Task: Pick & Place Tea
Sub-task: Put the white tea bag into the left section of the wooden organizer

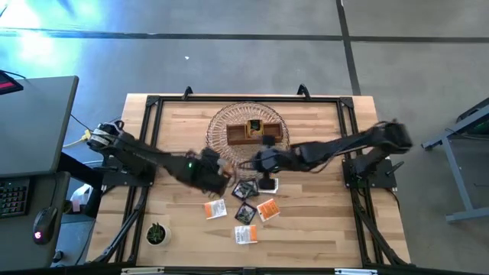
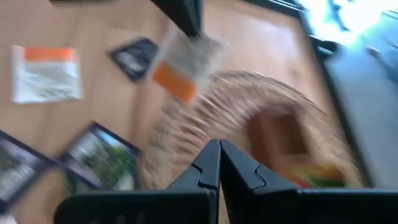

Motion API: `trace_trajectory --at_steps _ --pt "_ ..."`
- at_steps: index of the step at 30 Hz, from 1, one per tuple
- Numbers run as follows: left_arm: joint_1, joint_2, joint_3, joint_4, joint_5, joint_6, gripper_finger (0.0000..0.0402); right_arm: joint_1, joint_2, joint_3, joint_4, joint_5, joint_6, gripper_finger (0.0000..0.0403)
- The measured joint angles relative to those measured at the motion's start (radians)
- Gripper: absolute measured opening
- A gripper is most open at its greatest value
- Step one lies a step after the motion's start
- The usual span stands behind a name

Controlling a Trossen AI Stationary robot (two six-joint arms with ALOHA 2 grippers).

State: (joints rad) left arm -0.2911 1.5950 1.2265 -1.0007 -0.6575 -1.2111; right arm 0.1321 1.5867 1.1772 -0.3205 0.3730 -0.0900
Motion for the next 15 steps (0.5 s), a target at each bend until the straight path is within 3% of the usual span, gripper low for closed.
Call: trace_trajectory --at_steps 3,6,11,15 --pt "0.091 0.001 0.071 0.015 0.003 0.29 0.0001 -0.001 -0.127 -0.07 -0.09 0.081 0.08 0.0003" --pt "0.194 0.001 0.116 0.116 0.008 0.626 0.0001 0.0 -0.264 -0.229 -0.041 0.092 0.205 0.0002" --pt "0.363 0.001 0.129 0.321 0.114 1.095 0.0001 0.016 -0.44 -0.548 0.249 0.093 0.32 0.0003" --pt "0.473 0.049 0.129 0.339 0.177 1.27 0.0001 0.021 -0.513 -0.729 0.546 0.082 0.279 0.0002"
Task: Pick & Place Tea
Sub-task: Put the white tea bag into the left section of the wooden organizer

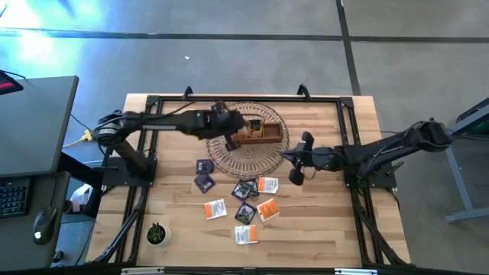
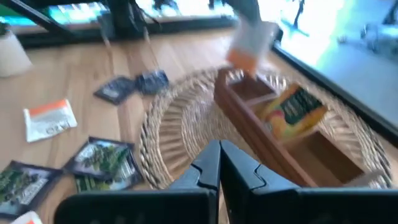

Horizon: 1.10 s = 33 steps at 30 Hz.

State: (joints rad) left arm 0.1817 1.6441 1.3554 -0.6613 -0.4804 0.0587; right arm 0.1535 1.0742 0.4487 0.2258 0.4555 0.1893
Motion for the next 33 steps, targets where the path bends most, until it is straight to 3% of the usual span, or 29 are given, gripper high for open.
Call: trace_trajectory --at_steps 5,15,24,29,33 --pt "0.078 0.066 -0.001 0.008 -0.006 0.05 0.0001 0.0 -0.024 -0.093 0.159 0.002 -0.089 0.0003" --pt "0.092 0.188 -0.002 0.082 0.025 0.197 0.0001 0.0 -0.021 -0.106 0.134 -0.017 -0.093 0.0005" --pt "0.093 0.226 -0.001 0.128 -0.051 0.253 0.0005 0.0 -0.02 -0.106 0.138 -0.017 -0.093 0.0004" --pt "0.093 0.226 -0.001 0.12 -0.027 0.254 0.0049 0.0 -0.02 -0.106 0.138 -0.021 -0.093 0.0004" --pt "0.093 0.226 -0.001 0.121 -0.02 0.23 0.0102 -0.001 -0.02 -0.106 0.138 -0.088 -0.073 0.0002"
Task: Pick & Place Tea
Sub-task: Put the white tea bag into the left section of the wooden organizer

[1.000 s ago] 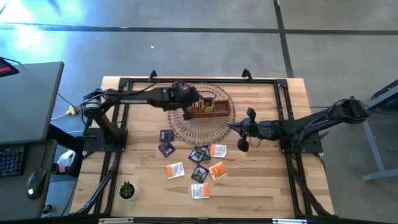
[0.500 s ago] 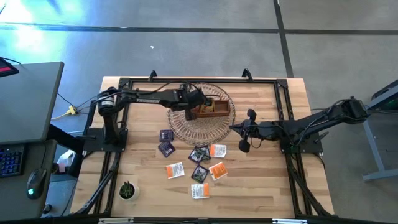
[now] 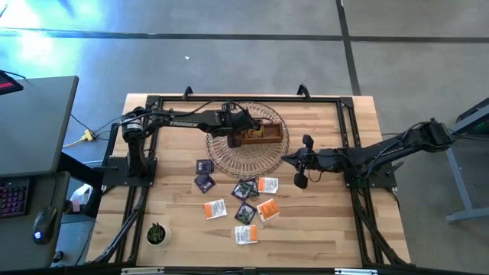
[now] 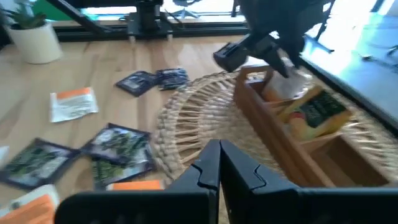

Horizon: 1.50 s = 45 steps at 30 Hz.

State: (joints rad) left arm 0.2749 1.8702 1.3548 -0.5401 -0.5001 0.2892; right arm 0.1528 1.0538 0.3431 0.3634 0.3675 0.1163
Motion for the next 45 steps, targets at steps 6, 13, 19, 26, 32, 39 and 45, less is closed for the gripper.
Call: trace_trajectory --at_steps 6,13,19,26,32,39,45 --pt "0.0 0.0 0.07 -0.144 0.074 -0.146 0.0168 0.001 0.001 0.0 -0.013 -0.036 0.009 0.0011" --pt "-0.001 -0.001 0.222 -0.336 0.172 -0.294 0.0179 0.015 0.03 0.001 -0.014 -0.09 0.014 0.0022" --pt "-0.048 -0.001 0.31 -0.38 0.188 -0.335 0.0179 0.054 0.143 0.001 0.059 -0.154 0.102 0.0069" --pt "-0.163 -0.005 0.322 -0.405 0.103 -0.553 0.0179 0.086 0.336 0.006 0.19 -0.116 0.223 0.0119" --pt "-0.278 -0.032 0.322 -0.507 -0.116 -0.74 0.0179 0.133 0.458 0.01 0.186 -0.071 0.487 0.013" --pt "-0.355 -0.044 0.32 -0.563 -0.198 -0.839 0.0179 0.171 0.601 0.126 0.16 0.0 0.423 0.0127" --pt "-0.388 -0.045 0.32 -0.616 -0.218 -0.887 0.0179 0.171 0.725 0.291 -0.062 0.022 0.354 0.0126"
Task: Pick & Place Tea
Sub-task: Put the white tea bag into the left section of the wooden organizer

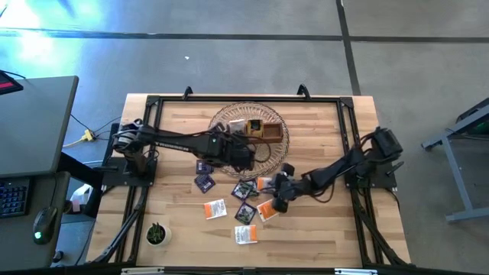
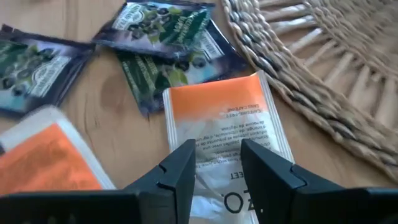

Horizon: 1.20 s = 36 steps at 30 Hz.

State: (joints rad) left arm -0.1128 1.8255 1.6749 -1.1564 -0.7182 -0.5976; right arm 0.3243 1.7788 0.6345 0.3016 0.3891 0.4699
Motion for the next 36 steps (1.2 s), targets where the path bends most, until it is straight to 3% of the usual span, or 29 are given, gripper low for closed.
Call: trace_trajectory --at_steps 8,15,22,25,27,31,36 --pt "-0.007 0.0 0.0 -0.11 -0.035 -0.074 0.0179 0.013 0.048 0.042 -0.075 -0.006 -0.045 0.011" --pt "-0.007 0.0 0.0 -0.127 -0.036 -0.092 0.0179 0.019 0.044 0.037 -0.098 -0.047 -0.099 0.0012" --pt "-0.013 0.0 0.0 -0.153 -0.035 -0.089 0.0179 0.027 -0.038 0.037 -0.12 -0.109 -0.279 0.0026" --pt "-0.029 -0.021 -0.002 -0.197 -0.02 -0.106 0.0179 0.027 -0.105 0.057 -0.176 -0.097 -0.445 0.0009" --pt "-0.048 -0.053 0.001 -0.214 -0.022 -0.115 0.0179 0.027 -0.15 0.096 -0.21 -0.014 -0.608 0.0006" --pt "-0.088 -0.126 0.001 -0.215 -0.03 -0.115 0.0179 0.005 -0.162 0.173 -0.25 0.176 -1.087 0.0013" --pt "-0.119 -0.216 0.007 -0.23 -0.044 -0.117 0.0179 -0.126 -0.124 0.29 -0.216 0.261 -1.535 0.0004"
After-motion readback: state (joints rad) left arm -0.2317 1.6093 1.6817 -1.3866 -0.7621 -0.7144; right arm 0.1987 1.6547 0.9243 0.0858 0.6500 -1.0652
